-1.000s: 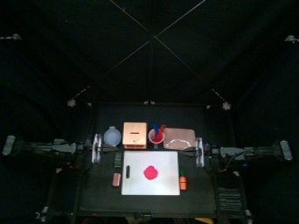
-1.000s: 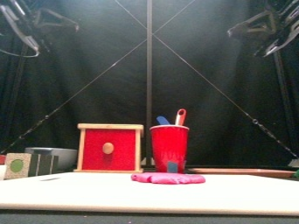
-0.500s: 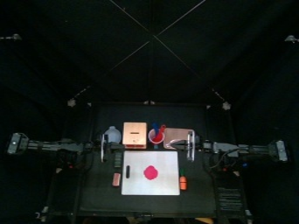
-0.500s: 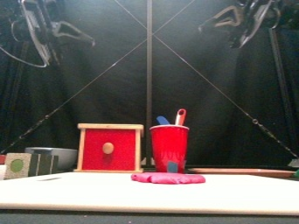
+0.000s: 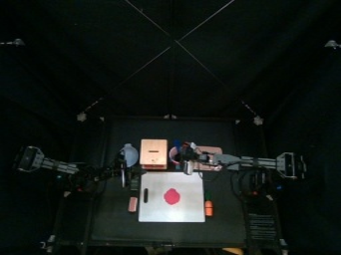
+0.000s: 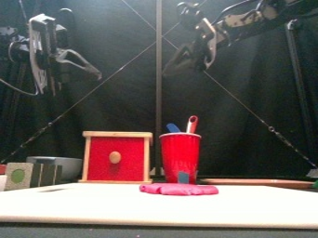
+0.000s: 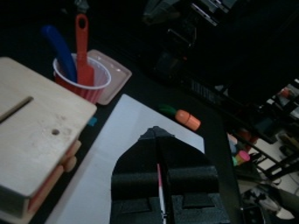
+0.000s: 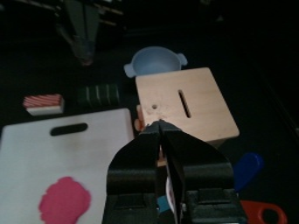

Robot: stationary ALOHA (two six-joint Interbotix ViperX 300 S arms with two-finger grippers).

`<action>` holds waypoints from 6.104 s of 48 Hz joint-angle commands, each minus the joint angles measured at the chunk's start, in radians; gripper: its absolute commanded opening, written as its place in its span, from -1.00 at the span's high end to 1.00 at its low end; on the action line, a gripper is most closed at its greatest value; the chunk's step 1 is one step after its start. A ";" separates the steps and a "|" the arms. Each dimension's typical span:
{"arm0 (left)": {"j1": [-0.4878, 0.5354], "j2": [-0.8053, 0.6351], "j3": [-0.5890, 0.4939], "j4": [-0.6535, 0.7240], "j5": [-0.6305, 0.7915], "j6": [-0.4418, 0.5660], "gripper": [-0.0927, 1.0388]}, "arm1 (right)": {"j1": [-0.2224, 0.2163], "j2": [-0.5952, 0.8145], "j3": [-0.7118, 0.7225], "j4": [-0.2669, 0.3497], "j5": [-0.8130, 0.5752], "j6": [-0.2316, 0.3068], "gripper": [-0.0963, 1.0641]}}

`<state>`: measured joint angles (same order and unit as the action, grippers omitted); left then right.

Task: Get the cutter from the drawer then cut the dough then place the extra dough in the bowl
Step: Open the drawer

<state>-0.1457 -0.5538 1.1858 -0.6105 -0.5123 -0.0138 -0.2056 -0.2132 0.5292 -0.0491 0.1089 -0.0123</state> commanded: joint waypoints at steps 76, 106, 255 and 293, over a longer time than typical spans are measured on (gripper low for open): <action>-0.095 0.526 -0.089 -0.462 -0.342 -0.364 0.82 | -0.086 0.577 -0.566 0.221 0.385 -0.328 0.71; -0.080 0.532 -0.124 -0.462 -0.267 -0.362 0.57 | -0.086 0.558 -0.557 0.195 0.457 -0.322 0.71; 0.026 0.638 -0.225 -0.597 -0.193 -0.543 -0.12 | -0.057 0.584 -0.551 0.193 0.442 -0.314 0.71; -0.075 0.638 -0.233 -0.657 -0.195 -0.541 -0.11 | -0.057 0.595 -0.554 0.195 0.440 -0.314 0.71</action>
<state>-0.2010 0.0874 0.9587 -1.2609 -0.7118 -0.5568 -0.2638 0.3758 -0.0261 0.1457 0.5446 -0.3267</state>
